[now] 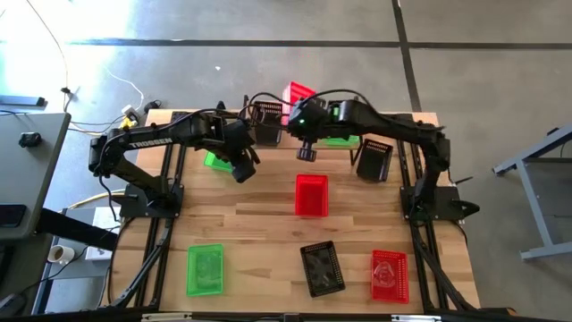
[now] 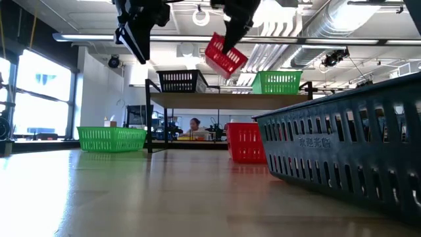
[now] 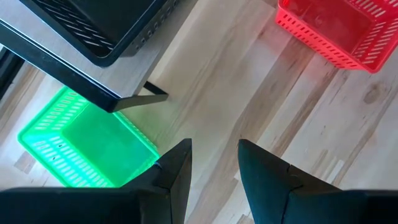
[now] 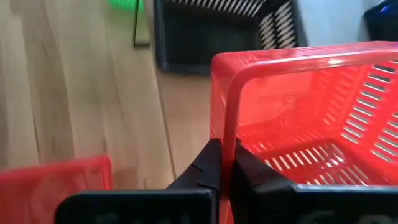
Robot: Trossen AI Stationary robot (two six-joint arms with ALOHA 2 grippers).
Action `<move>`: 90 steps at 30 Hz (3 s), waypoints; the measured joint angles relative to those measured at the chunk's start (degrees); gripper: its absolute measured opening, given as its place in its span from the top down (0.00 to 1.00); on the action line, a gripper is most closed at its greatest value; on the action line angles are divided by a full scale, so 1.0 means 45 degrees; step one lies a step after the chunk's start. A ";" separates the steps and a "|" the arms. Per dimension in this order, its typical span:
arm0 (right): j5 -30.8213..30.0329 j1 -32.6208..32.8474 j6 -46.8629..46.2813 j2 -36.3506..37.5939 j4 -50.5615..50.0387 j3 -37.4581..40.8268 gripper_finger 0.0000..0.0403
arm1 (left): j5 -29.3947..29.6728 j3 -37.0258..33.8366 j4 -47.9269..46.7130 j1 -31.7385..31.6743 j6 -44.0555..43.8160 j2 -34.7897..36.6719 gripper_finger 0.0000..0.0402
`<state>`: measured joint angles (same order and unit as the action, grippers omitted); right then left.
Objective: Stack baskets on shelf by color
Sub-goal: Put the top right red bin on the shelf, then stack the top green bin on the green bin on the shelf
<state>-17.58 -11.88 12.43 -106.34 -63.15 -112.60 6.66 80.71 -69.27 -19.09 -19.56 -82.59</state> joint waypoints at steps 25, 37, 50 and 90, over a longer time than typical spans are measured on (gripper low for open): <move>0.1024 -0.0363 -0.0171 -0.0997 -0.1763 0.0005 1.00 | -0.0015 -0.0005 0.0013 0.0005 0.0001 0.0000 0.70; 0.1400 -0.0368 0.0340 -0.1137 -0.1688 0.0005 1.00 | -0.0109 -0.0005 0.0013 0.0005 -0.0300 0.0000 0.70; 0.1002 -0.0368 0.0329 -0.1157 -0.1395 0.0005 0.99 | -0.0165 -0.0005 0.0022 0.0000 -0.0300 0.0000 0.70; 0.1787 -0.0890 0.0240 -0.1093 -0.3508 -0.3766 0.79 | -0.0246 -0.0184 -0.2514 0.0772 0.0385 0.0005 0.70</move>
<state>-9.54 -15.89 13.51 -111.26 -78.94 -129.55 5.55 79.88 -80.59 -15.62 -17.82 -82.56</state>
